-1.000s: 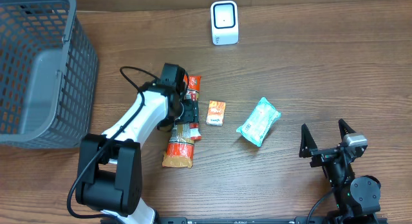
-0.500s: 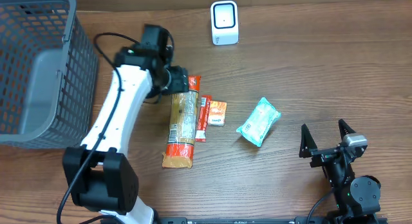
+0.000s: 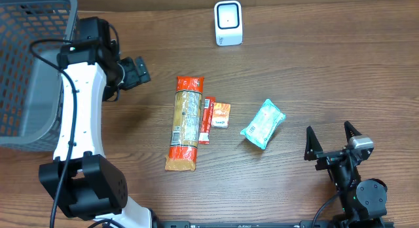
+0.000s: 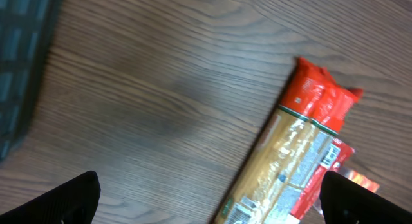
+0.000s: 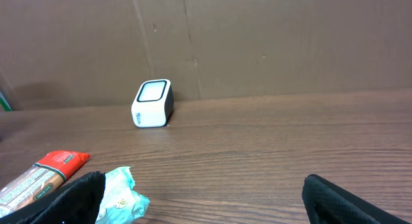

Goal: Scan the item barcode
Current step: 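Release the pasta packages on the table and raise the left gripper, then move the right gripper left over the green wrapped package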

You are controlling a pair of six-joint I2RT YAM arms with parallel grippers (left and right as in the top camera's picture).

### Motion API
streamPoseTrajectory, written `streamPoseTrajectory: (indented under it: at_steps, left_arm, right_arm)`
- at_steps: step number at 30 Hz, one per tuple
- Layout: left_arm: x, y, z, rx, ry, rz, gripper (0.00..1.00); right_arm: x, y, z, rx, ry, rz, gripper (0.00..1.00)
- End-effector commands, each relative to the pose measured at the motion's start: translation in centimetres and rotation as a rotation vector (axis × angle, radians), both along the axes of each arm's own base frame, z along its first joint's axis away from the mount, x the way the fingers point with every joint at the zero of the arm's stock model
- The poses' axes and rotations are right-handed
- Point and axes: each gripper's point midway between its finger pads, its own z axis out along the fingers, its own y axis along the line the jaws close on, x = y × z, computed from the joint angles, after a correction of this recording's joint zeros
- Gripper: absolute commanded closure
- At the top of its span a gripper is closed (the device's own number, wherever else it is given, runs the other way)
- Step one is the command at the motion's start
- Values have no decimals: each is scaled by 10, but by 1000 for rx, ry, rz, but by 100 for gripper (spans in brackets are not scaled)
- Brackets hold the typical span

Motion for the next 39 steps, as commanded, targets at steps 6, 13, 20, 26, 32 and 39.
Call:
streamPoseTrajectory:
  at_steps: [6, 13, 20, 26, 32, 39]
  left_arm:
    - [2, 9, 5, 16, -11, 5, 0]
    - [2, 9, 5, 17, -11, 5, 0]
    - [2, 5, 5, 16, -11, -5, 0]
    - [2, 6, 5, 16, -11, -4, 1]
    - [2, 5, 5, 16, -11, -5, 0]
    - [2, 5, 5, 16, -11, -5, 0]
  right_arm:
    - [0, 1, -3, 1, -1, 5, 0]
    - [-1, 1, 7, 48, -25, 7, 0]
    - [-17, -3, 61, 173, -23, 3, 0]
    - [-32, -9, 131, 154, 79, -23, 0]
    - [-13, -3, 148, 86, 420, -38, 0]
    - [15, 56, 139, 137, 666, 241, 0]
